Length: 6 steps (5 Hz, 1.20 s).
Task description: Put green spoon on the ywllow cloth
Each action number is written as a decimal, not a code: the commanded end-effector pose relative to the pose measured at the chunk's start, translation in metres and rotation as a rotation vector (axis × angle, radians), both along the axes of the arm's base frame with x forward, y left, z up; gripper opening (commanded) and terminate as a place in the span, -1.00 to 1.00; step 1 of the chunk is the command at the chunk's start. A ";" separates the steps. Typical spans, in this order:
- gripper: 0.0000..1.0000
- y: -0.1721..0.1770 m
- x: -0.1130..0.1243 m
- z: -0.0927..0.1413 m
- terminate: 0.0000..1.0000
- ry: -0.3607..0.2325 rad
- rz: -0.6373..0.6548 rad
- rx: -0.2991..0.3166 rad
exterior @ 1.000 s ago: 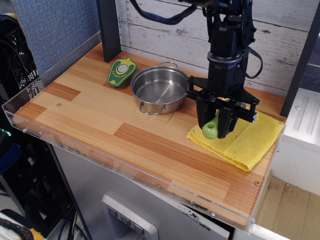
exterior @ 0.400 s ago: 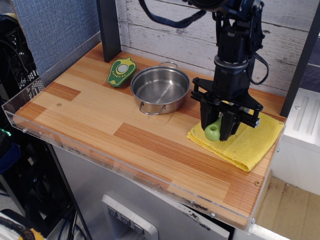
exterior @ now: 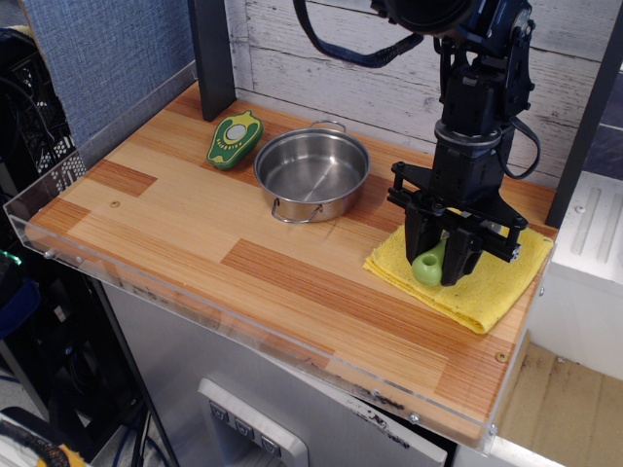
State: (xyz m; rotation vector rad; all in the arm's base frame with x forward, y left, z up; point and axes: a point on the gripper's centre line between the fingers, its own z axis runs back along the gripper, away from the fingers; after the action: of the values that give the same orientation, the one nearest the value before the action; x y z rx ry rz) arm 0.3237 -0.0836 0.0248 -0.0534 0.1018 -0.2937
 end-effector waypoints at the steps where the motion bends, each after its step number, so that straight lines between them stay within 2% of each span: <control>1: 1.00 -0.008 -0.001 0.026 -1.00 -0.083 -0.045 -0.003; 2: 1.00 0.001 -0.012 0.067 -1.00 -0.165 -0.008 0.049; 3: 1.00 0.016 -0.030 0.111 -1.00 -0.209 0.088 0.082; 4: 1.00 0.032 -0.041 0.126 -1.00 -0.240 0.169 0.065; 6: 1.00 0.047 -0.043 0.116 -1.00 -0.219 0.222 0.044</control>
State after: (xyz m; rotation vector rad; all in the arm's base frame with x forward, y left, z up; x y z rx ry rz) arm 0.2862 -0.0317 0.1324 0.0115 -0.0718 -0.0795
